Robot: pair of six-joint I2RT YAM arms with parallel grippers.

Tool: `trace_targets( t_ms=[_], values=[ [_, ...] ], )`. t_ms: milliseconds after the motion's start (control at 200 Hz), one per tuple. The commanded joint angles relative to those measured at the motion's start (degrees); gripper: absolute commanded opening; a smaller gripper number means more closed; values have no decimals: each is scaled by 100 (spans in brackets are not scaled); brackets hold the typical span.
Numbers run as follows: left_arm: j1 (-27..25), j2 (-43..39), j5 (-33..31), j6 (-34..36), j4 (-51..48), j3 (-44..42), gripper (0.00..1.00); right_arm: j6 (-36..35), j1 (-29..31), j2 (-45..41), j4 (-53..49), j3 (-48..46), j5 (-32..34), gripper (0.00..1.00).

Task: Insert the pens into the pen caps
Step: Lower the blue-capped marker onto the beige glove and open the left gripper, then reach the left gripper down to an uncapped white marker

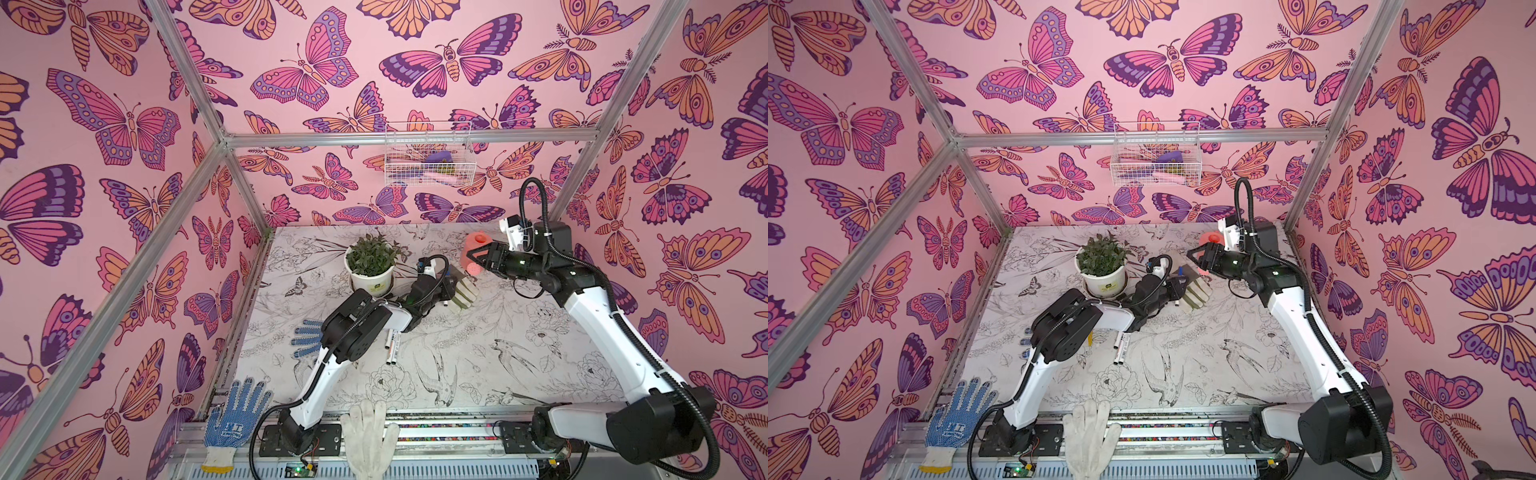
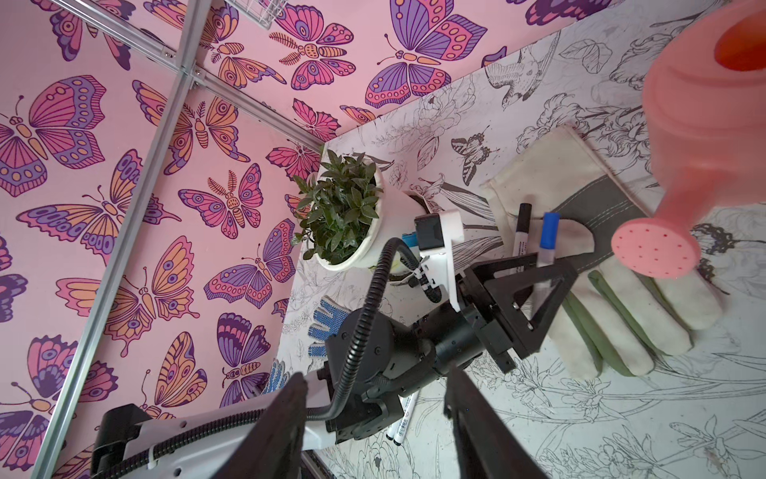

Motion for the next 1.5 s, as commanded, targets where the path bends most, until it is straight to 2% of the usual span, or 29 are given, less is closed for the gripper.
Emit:
trace_targets(
  t_ms=[0, 200, 320, 511, 626, 791, 896, 1002, 1202, 1497],
  values=[
    [6, 6, -52, -90, -38, 170, 64, -233, 1, -177, -158, 2, 97, 54],
    [-10, -141, 117, -125, 60, 215, 63, -249, 2, -281, -144, -88, 88, 53],
    [-28, -360, 181, 130, 210, 73, 63, -267, 1, -302, -152, -84, 105, 53],
    [-12, -1490, 334, 941, 448, -854, 62, -352, 5, -270, -169, -89, 13, 53],
    [88, -2602, 509, 1476, -544, -1664, 60, -476, 59, -149, -228, -56, -18, 52],
    [205, -4021, 315, 2252, -2292, -3004, 57, -838, 369, 97, -575, 212, 189, 51],
    [252, -4707, -95, 2305, -3421, -3577, 57, -900, 420, 235, -705, 330, 262, 49],
    [307, -5146, -614, 2285, -4110, -3856, 59, -885, 423, 303, -679, 368, 264, 48],
    [409, -5024, -1566, 1973, -4806, -3650, 56, -819, 429, 433, -574, 412, 241, 48],
    [445, -4205, -1301, 2273, -5015, -3061, 52, -575, 455, 506, -289, 334, 201, 47]
  ],
)
